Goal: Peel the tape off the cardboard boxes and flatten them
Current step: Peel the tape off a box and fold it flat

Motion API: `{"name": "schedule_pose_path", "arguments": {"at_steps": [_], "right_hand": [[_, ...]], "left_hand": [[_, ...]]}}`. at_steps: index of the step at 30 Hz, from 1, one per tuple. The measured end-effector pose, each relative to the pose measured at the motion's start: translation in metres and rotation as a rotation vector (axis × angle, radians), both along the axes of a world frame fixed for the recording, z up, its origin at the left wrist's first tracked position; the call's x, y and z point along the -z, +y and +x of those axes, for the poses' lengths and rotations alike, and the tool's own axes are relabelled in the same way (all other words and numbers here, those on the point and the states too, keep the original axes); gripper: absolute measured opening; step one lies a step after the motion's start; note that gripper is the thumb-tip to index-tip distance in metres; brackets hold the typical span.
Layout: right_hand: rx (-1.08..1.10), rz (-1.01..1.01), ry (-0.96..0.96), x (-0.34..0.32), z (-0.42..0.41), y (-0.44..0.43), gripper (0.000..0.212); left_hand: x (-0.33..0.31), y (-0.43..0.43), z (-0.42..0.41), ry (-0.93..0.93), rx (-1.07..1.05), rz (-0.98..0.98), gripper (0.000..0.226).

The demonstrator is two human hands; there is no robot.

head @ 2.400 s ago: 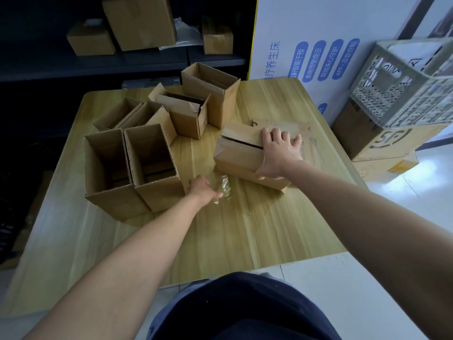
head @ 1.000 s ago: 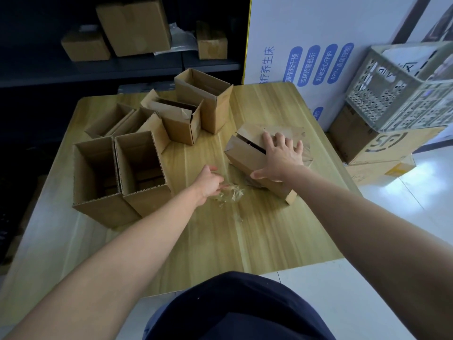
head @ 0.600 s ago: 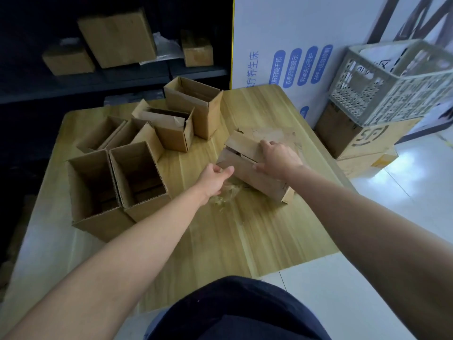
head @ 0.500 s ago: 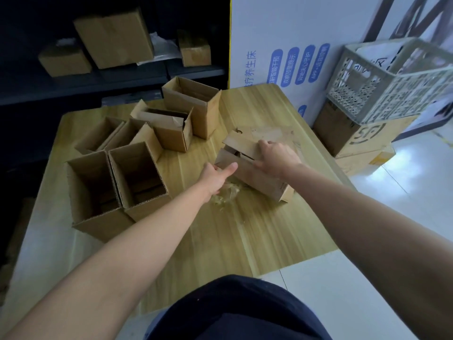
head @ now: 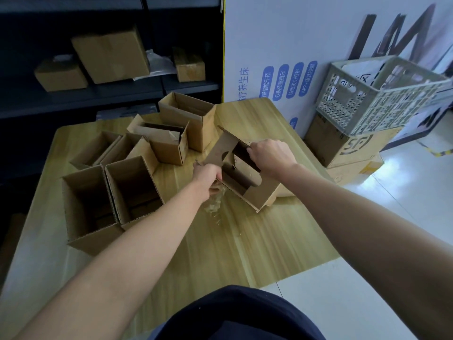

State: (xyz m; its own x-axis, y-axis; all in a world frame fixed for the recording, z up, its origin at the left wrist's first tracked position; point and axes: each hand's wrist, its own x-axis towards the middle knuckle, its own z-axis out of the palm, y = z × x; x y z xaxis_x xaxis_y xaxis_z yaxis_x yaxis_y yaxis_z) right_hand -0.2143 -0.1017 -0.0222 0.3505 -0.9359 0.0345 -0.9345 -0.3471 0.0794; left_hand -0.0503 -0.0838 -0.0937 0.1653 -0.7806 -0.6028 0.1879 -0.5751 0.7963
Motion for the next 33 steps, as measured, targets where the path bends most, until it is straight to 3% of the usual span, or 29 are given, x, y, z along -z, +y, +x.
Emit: {"name": "schedule_pose_path", "arguments": {"at_steps": [3, 7, 10, 12, 14, 19, 24, 26, 28, 30, 33], "right_hand": [[-0.027, -0.005, 0.027, 0.001, 0.001, 0.002, 0.040], [-0.124, -0.039, 0.127, 0.002, 0.006, 0.003, 0.033], [-0.166, -0.039, 0.139, 0.002, 0.006, 0.002, 0.035], [-0.167, -0.029, 0.138, 0.001, 0.005, 0.000, 0.036], [-0.176, -0.027, 0.125, 0.001, 0.006, -0.001, 0.037], [-0.150, -0.040, 0.038, 0.001, -0.003, -0.006, 0.034], [-0.088, -0.063, 0.030, 0.003, -0.010, -0.008, 0.031], [0.040, -0.102, -0.043, 0.005, -0.011, -0.010, 0.044], [0.260, -0.111, -0.196, 0.004, -0.014, -0.010, 0.072], [0.482, -0.066, -0.490, 0.007, -0.017, -0.008, 0.094], [0.592, 0.145, -0.755, 0.016, -0.018, -0.008, 0.105]], "left_hand": [[0.005, 0.002, 0.008, -0.083, 0.062, -0.020, 0.069], [0.010, 0.000, 0.016, -0.506, 0.053, -0.126, 0.072], [0.009, 0.001, 0.020, -0.866, 0.245, -0.199, 0.078], [0.009, 0.002, 0.020, -0.986, 0.344, -0.232, 0.087], [0.007, 0.001, 0.017, -1.040, 0.391, -0.243, 0.075], [0.005, 0.001, 0.006, -0.941, 0.330, -0.324, 0.026], [0.008, -0.005, 0.012, -0.872, 0.091, -0.310, 0.032], [0.006, -0.004, 0.011, -0.851, 0.003, -0.295, 0.032], [0.005, -0.004, 0.011, -0.806, -0.099, -0.262, 0.032], [0.006, -0.006, 0.013, -0.732, -0.175, -0.234, 0.033], [0.011, -0.006, 0.016, -0.660, -0.214, -0.238, 0.033]]}}
